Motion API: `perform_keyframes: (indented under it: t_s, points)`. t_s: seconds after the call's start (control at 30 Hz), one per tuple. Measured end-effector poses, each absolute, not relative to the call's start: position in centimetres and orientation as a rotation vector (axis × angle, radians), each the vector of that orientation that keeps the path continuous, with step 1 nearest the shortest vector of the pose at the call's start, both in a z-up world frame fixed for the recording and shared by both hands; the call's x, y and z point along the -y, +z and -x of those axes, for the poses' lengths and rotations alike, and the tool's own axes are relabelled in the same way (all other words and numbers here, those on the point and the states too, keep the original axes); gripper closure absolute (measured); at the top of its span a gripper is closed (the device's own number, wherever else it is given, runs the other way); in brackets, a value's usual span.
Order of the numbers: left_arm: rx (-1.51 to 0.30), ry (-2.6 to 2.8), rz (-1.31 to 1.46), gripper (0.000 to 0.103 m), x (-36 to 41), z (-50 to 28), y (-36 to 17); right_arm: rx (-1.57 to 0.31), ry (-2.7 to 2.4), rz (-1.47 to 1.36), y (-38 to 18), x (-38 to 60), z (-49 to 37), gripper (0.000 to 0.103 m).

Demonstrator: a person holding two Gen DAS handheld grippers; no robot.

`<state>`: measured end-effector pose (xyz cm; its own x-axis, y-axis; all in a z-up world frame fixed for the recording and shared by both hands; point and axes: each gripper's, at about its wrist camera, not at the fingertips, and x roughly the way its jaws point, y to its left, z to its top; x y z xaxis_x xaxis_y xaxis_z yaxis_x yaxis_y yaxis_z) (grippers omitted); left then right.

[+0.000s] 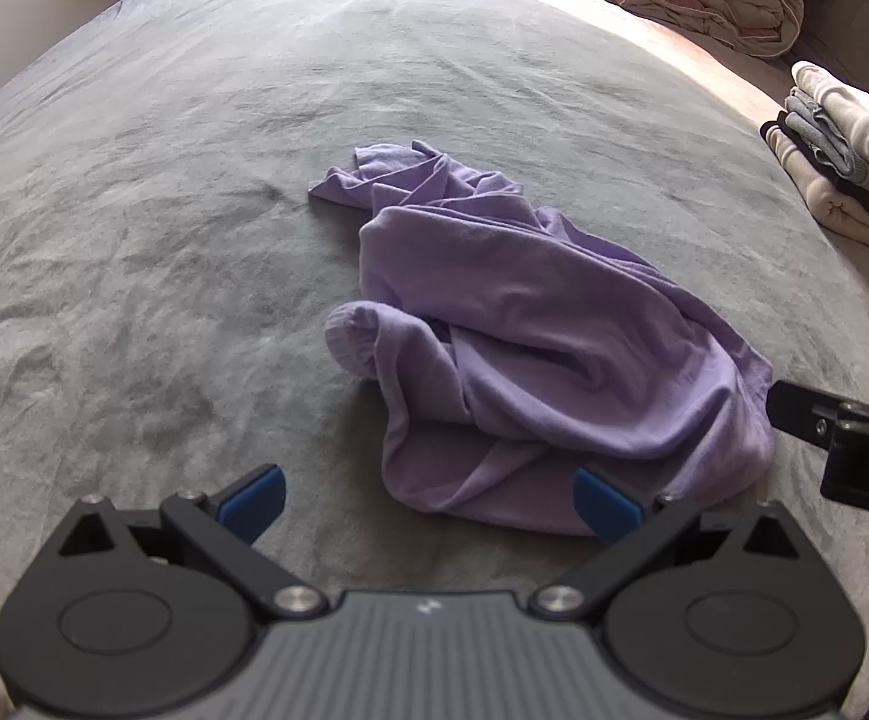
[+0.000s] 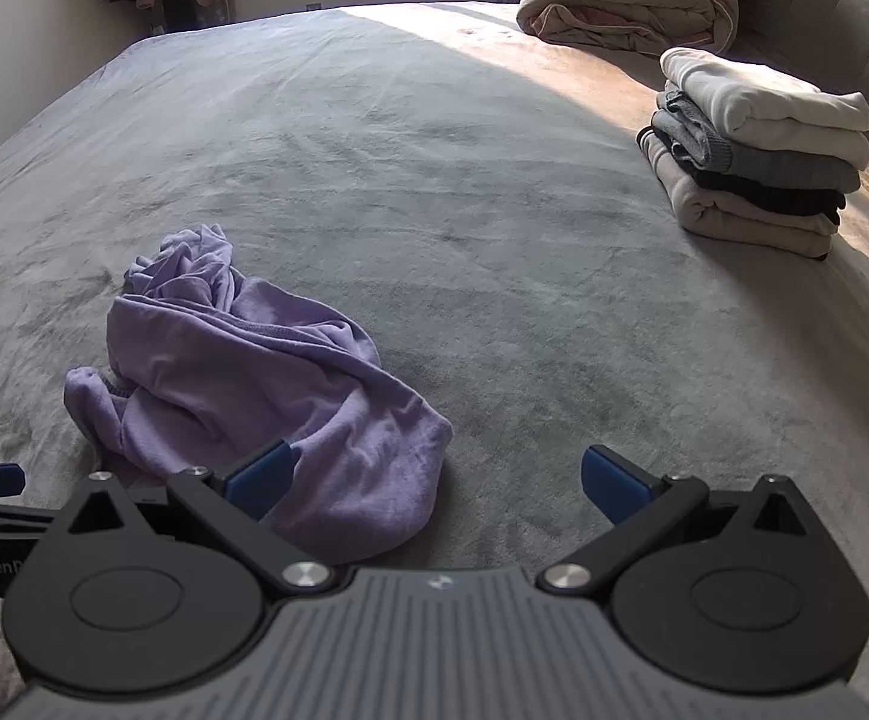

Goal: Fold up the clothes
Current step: 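Move both grippers toward the crumpled lavender pants on the bed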

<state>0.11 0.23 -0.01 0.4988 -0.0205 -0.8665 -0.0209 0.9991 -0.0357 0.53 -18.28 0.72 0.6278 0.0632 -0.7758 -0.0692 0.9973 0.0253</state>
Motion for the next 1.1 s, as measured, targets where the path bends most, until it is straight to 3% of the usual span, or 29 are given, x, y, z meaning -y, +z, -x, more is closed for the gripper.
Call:
perform_keyframes:
  t_s: [1.1]
  points:
    - [-1.075, 0.04, 0.063, 0.001, -1.5, -1.4, -0.9, -0.954, 0.084, 0.032, -1.1, 18.1, -1.8, 0.0]
